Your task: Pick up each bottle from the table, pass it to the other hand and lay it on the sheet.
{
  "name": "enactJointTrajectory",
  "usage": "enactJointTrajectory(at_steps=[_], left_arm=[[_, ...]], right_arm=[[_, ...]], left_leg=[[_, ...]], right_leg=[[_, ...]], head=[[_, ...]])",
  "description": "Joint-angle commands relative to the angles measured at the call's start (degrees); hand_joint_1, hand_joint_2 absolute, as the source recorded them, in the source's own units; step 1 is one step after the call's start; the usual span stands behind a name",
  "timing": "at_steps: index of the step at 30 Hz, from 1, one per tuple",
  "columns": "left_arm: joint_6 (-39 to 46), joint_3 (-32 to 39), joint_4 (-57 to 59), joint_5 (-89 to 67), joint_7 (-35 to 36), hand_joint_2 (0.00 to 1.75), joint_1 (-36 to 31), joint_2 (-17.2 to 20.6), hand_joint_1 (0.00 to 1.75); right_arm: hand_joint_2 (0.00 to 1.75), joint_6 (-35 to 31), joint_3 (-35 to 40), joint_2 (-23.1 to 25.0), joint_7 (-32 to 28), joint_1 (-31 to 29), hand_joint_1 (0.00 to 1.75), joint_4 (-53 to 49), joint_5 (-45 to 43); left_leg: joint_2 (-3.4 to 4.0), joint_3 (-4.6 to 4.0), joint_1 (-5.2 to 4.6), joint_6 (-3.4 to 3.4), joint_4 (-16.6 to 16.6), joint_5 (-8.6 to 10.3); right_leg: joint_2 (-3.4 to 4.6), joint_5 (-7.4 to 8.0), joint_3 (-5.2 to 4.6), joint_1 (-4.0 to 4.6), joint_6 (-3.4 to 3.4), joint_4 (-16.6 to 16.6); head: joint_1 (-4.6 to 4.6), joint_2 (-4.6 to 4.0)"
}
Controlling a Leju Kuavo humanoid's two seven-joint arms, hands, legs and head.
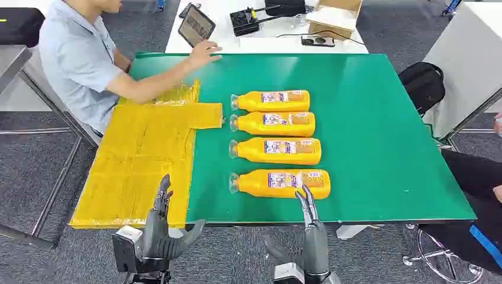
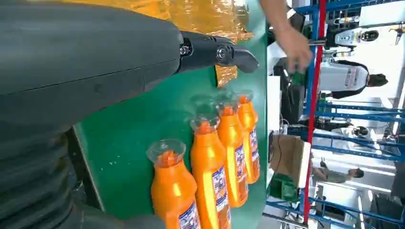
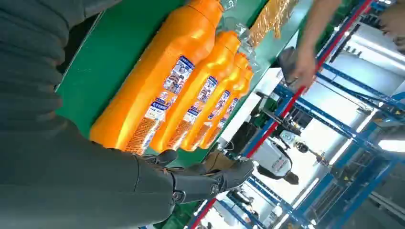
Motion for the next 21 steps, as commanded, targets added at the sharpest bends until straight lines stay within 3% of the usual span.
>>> enactJointTrajectory(at_steps=[1,21], left_arm=[[-0.01,0.22,2.62,0.13,-0.02,1.75,-1.47,1.20,0.00],[-0.03,0.21,2.10,0.09,-0.11,1.75,-1.50,1.26,0.00]], right_arm=[[1.75,-0.23,0.21,-0.10,0.33,-0.56,0.00,2.96,-0.53],[1.75,-0.13,-0.05,-0.26,0.27,-0.91,0.00,2.93,-0.76]], left_leg=[[0.02,0.26,0.00,0.06,-0.10,-0.05],[0.04,0.24,0.00,0.06,-0.09,-0.06]], right_leg=[[-0.04,-0.05,0.25,0.03,-0.14,-0.10],[-0.02,-0.05,0.24,0.03,-0.14,-0.08]], head=[[0.00,0.00],[0.02,0.00]])
